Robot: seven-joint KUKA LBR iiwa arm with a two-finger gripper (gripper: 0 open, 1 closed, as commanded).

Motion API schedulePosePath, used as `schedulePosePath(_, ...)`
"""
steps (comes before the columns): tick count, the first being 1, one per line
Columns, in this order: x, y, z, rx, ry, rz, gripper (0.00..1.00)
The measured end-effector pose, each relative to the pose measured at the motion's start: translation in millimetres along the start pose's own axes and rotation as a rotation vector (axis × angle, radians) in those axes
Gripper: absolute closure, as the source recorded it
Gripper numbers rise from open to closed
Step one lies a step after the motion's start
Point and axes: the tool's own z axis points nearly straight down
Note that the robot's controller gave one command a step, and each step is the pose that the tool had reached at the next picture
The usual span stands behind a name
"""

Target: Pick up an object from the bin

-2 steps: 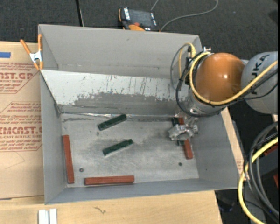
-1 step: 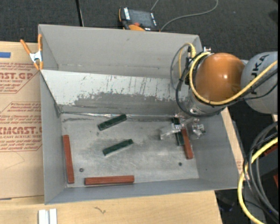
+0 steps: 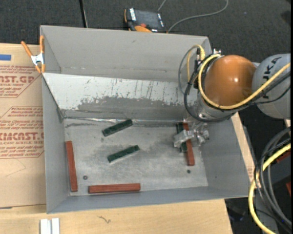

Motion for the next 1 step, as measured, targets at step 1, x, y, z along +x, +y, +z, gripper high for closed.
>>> schedulePosePath(1,-67.4,24.6,-129.1,0.004,0.000,-0.002,1.00)
